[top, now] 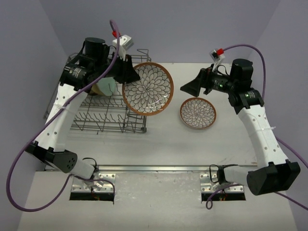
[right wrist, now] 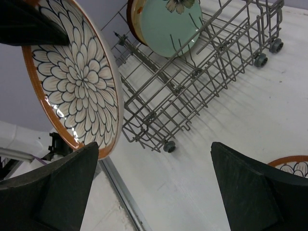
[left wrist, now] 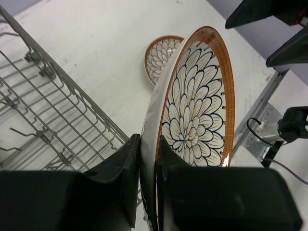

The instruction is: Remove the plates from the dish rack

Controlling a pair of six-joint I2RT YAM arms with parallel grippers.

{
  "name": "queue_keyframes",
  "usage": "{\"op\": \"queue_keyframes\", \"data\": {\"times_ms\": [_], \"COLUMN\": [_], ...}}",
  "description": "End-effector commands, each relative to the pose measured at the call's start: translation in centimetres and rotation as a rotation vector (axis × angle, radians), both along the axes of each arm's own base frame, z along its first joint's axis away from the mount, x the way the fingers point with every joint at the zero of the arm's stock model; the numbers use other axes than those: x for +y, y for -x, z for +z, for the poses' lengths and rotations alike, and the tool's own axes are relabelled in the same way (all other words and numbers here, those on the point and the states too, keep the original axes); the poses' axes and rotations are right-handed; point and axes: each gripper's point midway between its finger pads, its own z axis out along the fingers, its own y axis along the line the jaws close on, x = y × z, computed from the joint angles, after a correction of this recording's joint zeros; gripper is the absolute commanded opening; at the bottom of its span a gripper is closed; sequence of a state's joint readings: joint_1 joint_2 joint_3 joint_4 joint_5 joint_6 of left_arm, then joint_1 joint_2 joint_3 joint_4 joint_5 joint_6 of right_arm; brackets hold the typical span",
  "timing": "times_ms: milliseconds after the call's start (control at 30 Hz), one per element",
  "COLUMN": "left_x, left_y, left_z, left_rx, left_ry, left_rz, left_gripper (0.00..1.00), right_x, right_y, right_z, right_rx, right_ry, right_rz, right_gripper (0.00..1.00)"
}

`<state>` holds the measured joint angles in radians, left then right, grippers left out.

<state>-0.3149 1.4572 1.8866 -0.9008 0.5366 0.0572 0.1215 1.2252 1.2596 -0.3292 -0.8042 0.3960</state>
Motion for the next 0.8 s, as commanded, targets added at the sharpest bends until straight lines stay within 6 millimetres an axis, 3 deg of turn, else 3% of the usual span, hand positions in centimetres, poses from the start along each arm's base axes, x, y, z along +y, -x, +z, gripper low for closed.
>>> {"op": "queue_keyframes", "data": {"times_ms": [0, 333, 467, 533, 600, 667, 733, 767], "left_x": [-1.6, -4.0, -4.6, -4.7, -4.7, -4.7, -4.5, -4.2], "left_y": [0.8, 0.5, 0.3, 0.0, -0.3, -0.7, -1.3, -1.8], "left_z": [3.6, -0.2, -1.0, -1.3, -1.4, -1.5, -1.6, -1.9], "left_rx": [-0.086, 0.018, 0.041, 0.046, 0.042, 0.040, 0.034, 0.032], "left_ry": [0.112, 0.103, 0.090, 0.086, 0.084, 0.081, 0.071, 0.057], "left_rz": [-0.090, -0.144, -0.150, -0.146, -0.139, -0.132, -0.108, -0.078], "left_gripper": [0.00, 0.00, 0.00, 0.00, 0.00, 0.01, 0.19, 0.43], "right_x": [1.3, 6.2, 7.6, 8.0, 8.2, 8.1, 7.9, 7.5], "right_y": [-0.2, 0.0, -0.8, -1.1, -1.2, -1.5, -1.4, -1.4], "right_z": [2.4, -3.9, -4.7, -4.9, -5.1, -5.5, -5.4, -5.3], "right_rx": [-0.040, 0.126, 0.166, 0.178, 0.196, 0.210, 0.212, 0.214], "right_ry": [-0.043, 0.003, 0.002, 0.005, 0.008, 0.020, 0.020, 0.017], "right_rz": [0.042, 0.173, 0.194, 0.202, 0.203, 0.191, 0.187, 0.173], "right_gripper": [0.99, 0.90, 0.64, 0.44, 0.16, 0.00, 0.00, 0.00]}}
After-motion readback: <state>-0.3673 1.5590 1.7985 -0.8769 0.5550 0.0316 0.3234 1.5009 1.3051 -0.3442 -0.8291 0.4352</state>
